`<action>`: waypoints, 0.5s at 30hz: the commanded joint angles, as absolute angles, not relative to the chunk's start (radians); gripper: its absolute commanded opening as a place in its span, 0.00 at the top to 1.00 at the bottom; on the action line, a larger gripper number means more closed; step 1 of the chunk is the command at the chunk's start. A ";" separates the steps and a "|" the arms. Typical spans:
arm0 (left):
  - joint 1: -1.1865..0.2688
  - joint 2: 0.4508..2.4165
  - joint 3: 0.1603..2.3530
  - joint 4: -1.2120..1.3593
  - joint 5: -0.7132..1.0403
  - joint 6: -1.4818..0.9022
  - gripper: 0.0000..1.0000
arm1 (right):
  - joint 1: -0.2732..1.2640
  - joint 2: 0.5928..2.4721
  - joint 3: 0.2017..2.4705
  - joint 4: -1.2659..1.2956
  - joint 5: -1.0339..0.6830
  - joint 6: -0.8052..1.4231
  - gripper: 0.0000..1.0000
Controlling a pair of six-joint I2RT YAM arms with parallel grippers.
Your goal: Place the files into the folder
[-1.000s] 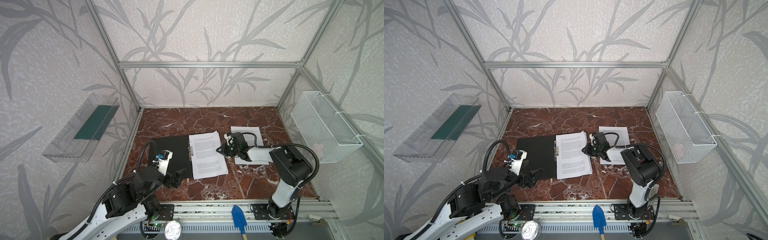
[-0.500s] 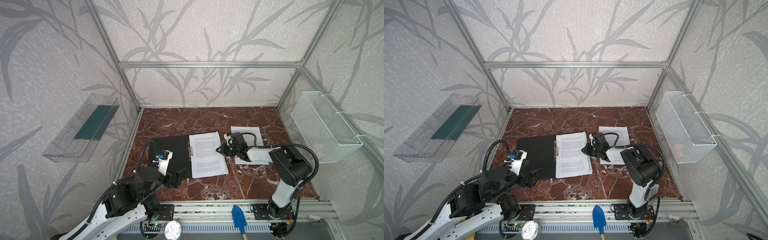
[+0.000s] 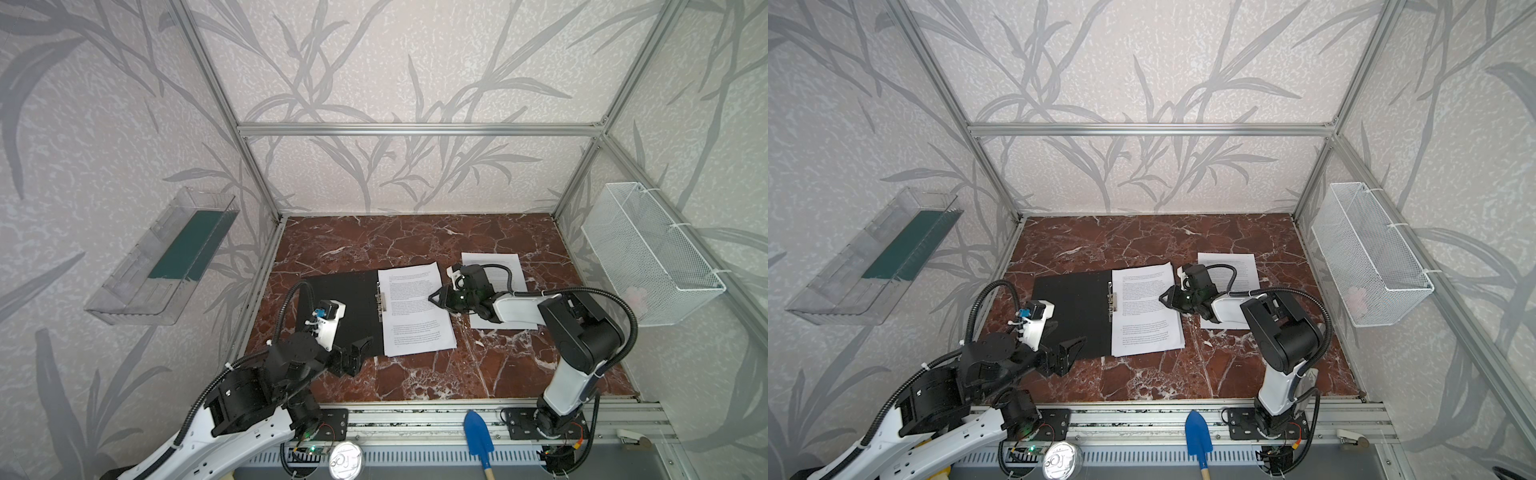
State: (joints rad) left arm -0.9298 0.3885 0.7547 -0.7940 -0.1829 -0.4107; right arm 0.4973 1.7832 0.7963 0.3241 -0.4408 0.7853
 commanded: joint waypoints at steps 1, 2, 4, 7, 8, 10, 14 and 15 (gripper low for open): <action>-0.925 0.390 0.764 -0.809 -0.180 -0.410 0.01 | 0.502 1.684 0.822 0.248 -0.394 0.731 0.49; -0.925 0.389 0.764 -0.808 -0.178 -0.410 0.01 | 0.498 1.650 0.827 0.200 -0.362 0.704 0.43; -0.925 0.386 0.763 -0.808 -0.176 -0.415 0.01 | 0.476 1.589 0.841 0.087 -0.299 0.648 0.29; -0.925 0.378 0.761 -0.812 -0.190 -0.443 0.01 | 0.366 1.486 0.814 -0.029 -0.270 0.611 0.06; -0.923 0.379 0.762 -0.813 -0.192 -0.455 0.01 | 0.321 1.452 0.787 -0.039 -0.276 0.611 0.01; -0.917 0.385 0.765 -0.802 -0.170 -0.465 0.01 | 0.235 1.380 0.722 -0.046 -0.279 0.604 0.01; -0.885 0.425 0.746 -0.703 -0.067 -0.485 0.01 | 0.122 1.287 0.607 -0.068 -0.263 0.615 0.01; -0.882 0.431 0.739 -0.666 -0.063 -0.497 0.01 | 0.100 1.264 0.578 -0.069 -0.249 0.626 0.01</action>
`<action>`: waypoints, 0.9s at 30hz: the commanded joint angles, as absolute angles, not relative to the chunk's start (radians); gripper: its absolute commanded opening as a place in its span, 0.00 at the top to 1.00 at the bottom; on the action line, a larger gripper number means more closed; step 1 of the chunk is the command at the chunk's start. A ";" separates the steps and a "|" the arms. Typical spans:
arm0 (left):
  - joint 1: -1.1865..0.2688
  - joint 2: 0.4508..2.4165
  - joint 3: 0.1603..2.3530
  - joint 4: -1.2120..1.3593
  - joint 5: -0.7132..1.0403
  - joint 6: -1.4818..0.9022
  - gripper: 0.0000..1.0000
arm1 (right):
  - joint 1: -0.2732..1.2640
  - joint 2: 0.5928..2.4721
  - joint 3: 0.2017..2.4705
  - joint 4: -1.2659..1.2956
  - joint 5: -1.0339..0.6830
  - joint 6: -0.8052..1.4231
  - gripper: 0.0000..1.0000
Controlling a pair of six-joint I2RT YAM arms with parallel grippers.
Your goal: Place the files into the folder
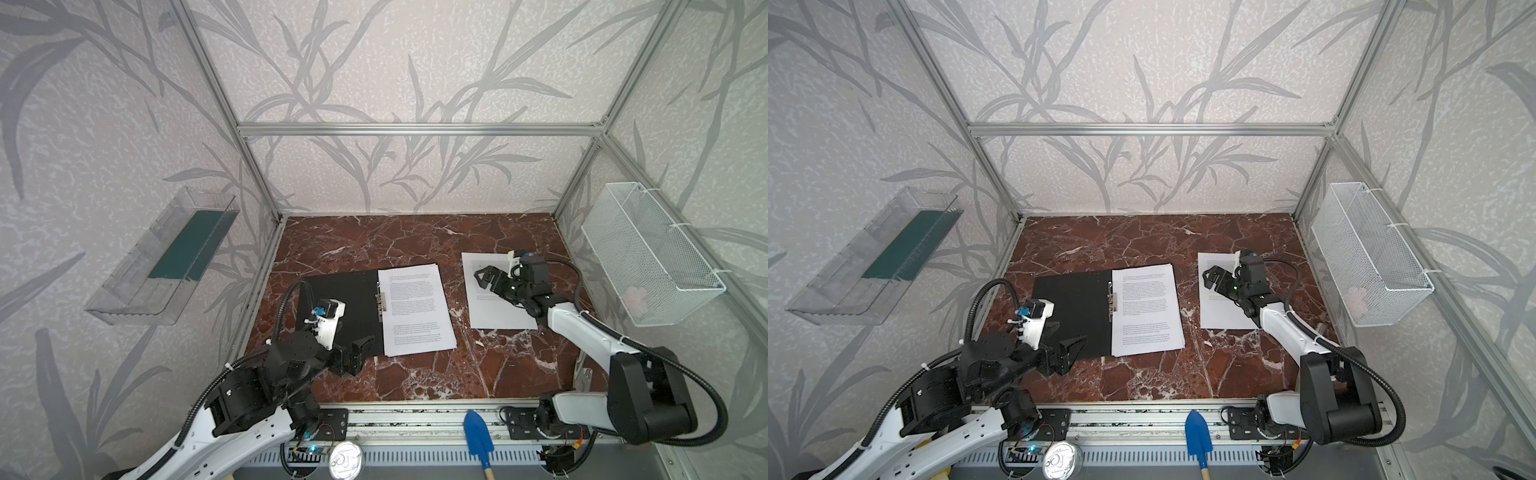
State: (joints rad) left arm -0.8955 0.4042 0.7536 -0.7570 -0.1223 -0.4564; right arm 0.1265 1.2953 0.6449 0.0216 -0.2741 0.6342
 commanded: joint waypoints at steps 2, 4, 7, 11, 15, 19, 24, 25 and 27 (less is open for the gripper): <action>-0.882 0.493 0.716 -0.574 -0.066 -0.534 0.01 | 0.073 1.234 0.538 -0.087 -0.208 0.629 0.01; -0.883 0.579 0.687 -0.430 0.009 -0.569 0.01 | 0.049 1.223 0.515 -0.091 -0.216 0.618 0.01; -0.894 0.793 0.706 -0.265 0.127 -0.596 0.01 | 0.037 1.224 0.489 -0.083 -0.204 0.629 0.01; -0.909 1.081 0.823 -0.205 0.189 -0.593 0.01 | 0.037 1.254 0.471 -0.049 -0.219 0.684 0.01; -0.916 1.298 0.938 -0.159 0.244 -0.605 0.01 | 0.039 1.290 0.463 -0.048 -0.260 0.700 0.01; -0.916 1.436 1.028 -0.125 0.278 -0.623 0.01 | 0.091 1.315 0.441 -0.030 -0.243 0.733 0.01; -0.916 1.550 1.114 -0.122 0.293 -0.624 0.01 | 0.175 1.316 0.449 0.022 -0.313 0.778 0.01; -0.916 1.569 1.130 -0.122 0.295 -0.620 0.01 | 0.180 1.304 0.459 0.029 -0.337 0.778 0.01; -0.916 1.608 1.159 -0.122 0.299 -0.619 0.01 | 0.176 1.252 0.504 -0.008 -0.357 0.744 0.01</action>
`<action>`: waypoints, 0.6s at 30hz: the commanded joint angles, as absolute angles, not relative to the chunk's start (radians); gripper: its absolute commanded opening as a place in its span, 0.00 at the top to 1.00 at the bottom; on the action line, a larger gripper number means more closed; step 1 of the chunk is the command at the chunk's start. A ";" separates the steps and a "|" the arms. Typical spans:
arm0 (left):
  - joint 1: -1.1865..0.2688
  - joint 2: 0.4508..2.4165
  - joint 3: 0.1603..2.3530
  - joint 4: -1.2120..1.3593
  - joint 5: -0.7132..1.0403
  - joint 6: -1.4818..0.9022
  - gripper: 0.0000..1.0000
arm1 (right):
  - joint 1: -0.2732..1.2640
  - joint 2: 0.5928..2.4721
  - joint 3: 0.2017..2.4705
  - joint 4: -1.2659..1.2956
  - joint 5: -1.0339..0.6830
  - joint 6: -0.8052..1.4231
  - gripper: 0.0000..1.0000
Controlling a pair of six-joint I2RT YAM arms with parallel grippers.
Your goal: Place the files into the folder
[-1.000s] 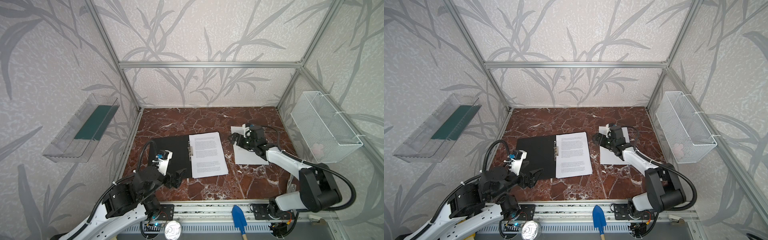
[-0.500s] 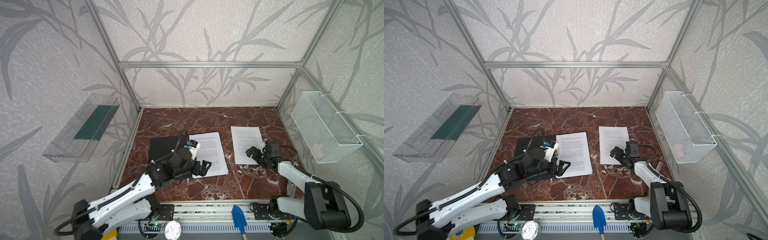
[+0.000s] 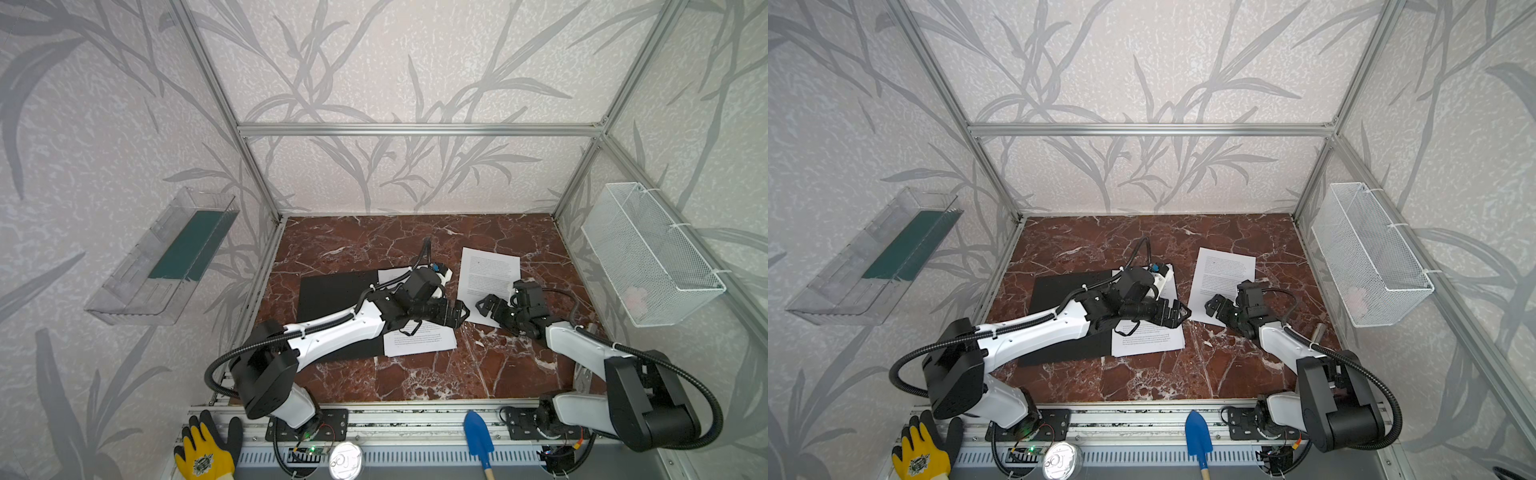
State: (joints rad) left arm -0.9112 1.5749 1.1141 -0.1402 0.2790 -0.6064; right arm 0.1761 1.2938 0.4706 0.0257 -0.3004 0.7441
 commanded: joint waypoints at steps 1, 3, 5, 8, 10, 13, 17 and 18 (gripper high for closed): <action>-0.916 1.626 1.173 -0.121 0.300 -0.618 0.01 | 0.169 1.223 0.526 -0.049 -0.328 0.713 0.01; -0.916 1.667 1.213 -0.135 0.317 -0.623 0.01 | 0.151 1.164 0.563 -0.110 -0.174 0.615 0.01; -0.916 1.717 1.264 -0.152 0.352 -0.626 0.01 | 0.084 1.168 0.583 -0.135 -0.034 0.559 0.01; -0.916 1.807 1.335 -0.179 0.377 -0.632 0.01 | -0.107 1.272 0.584 0.013 -0.277 0.591 0.01; -0.917 1.873 1.390 -0.198 0.407 -0.637 0.01 | -0.160 1.362 0.616 0.083 -0.337 0.614 0.01; -0.917 1.968 1.478 -0.220 0.456 -0.625 0.01 | -0.187 1.481 0.696 0.116 -0.357 0.613 0.01; -0.917 2.061 1.579 -0.281 0.458 -0.566 0.01 | -0.200 1.615 0.752 0.244 -0.361 0.623 0.01; -0.917 2.083 1.599 -0.292 0.463 -0.546 0.01 | -0.204 1.652 0.780 0.263 -0.391 0.620 0.01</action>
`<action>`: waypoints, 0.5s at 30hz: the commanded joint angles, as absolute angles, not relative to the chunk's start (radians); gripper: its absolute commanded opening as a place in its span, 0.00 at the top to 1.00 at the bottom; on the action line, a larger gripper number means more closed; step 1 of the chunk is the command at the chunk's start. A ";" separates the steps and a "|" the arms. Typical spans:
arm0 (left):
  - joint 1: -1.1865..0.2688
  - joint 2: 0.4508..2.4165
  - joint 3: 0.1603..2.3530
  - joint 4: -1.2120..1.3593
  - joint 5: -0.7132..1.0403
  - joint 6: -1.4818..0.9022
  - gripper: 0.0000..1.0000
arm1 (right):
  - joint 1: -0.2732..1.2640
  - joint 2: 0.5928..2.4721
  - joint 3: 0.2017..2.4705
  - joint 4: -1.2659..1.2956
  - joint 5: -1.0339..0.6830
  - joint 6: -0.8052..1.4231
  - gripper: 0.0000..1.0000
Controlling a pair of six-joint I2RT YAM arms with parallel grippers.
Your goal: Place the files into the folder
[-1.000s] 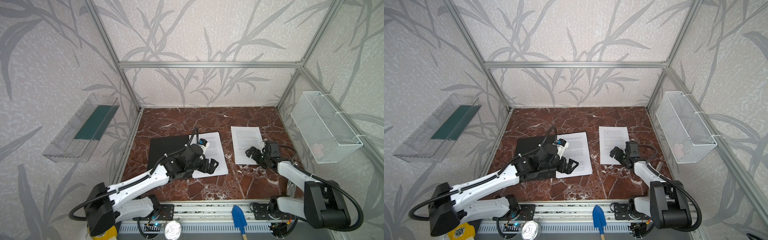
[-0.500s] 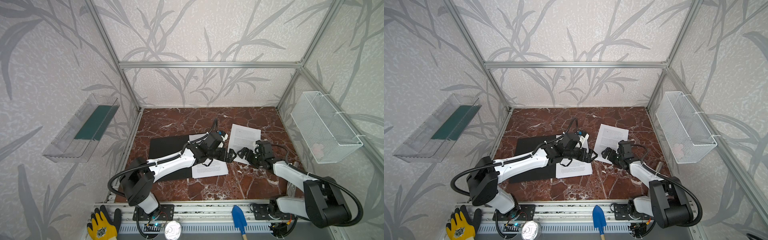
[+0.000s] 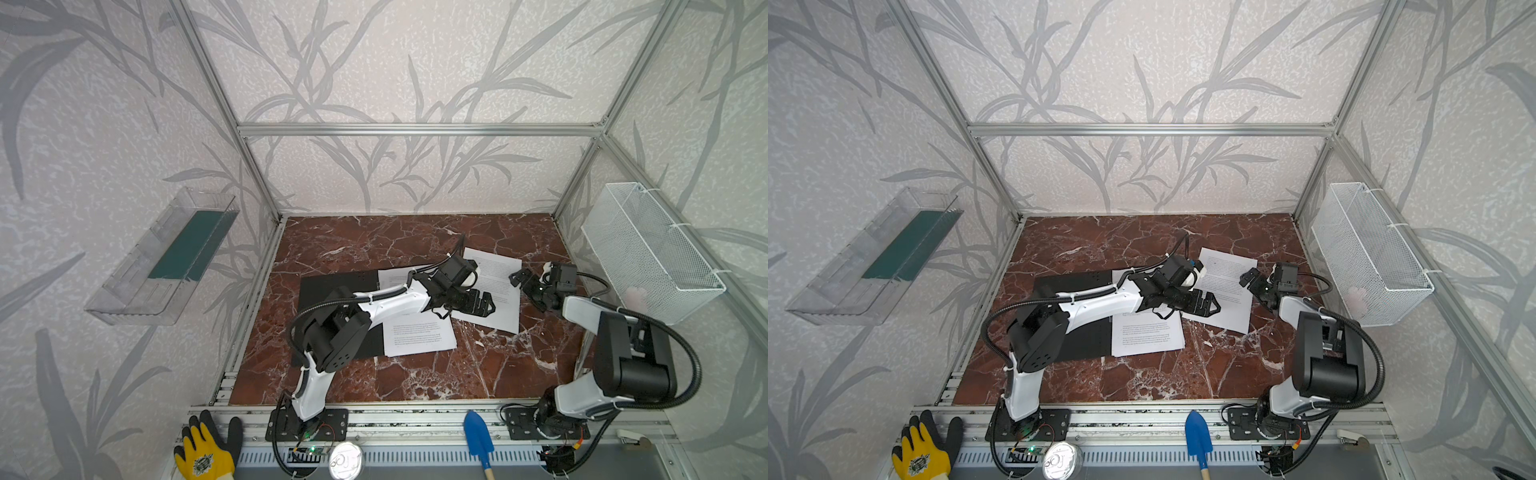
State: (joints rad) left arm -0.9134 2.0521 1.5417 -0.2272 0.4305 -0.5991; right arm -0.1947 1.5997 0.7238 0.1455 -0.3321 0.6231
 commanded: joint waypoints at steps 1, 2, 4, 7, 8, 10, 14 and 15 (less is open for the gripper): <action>-0.916 2.106 1.618 -0.308 0.466 -0.526 0.01 | -0.205 1.683 0.813 0.251 -0.401 0.608 0.01; -0.915 2.127 1.640 -0.332 0.462 -0.509 0.01 | -0.204 1.701 0.852 0.228 -0.403 0.598 0.01; -0.913 2.170 1.683 -0.378 0.461 -0.466 0.01 | -0.205 1.781 0.935 0.151 -0.396 0.568 0.01; -0.910 2.213 1.704 -0.400 0.465 -0.430 0.01 | -0.208 1.834 1.019 0.062 -0.342 0.523 0.01; -0.908 2.222 1.704 -0.398 0.472 -0.425 0.01 | -0.210 1.844 1.033 0.058 -0.337 0.514 0.01; -0.899 2.242 1.705 -0.402 0.474 -0.416 0.01 | -0.211 1.881 1.079 0.036 -0.335 0.496 0.01; -0.878 2.287 1.725 -0.430 0.489 -0.412 0.01 | -0.212 1.966 1.187 -0.049 -0.365 0.438 0.01; -0.874 2.296 1.728 -0.434 0.493 -0.410 0.01 | -0.212 1.985 1.208 -0.056 -0.381 0.421 0.01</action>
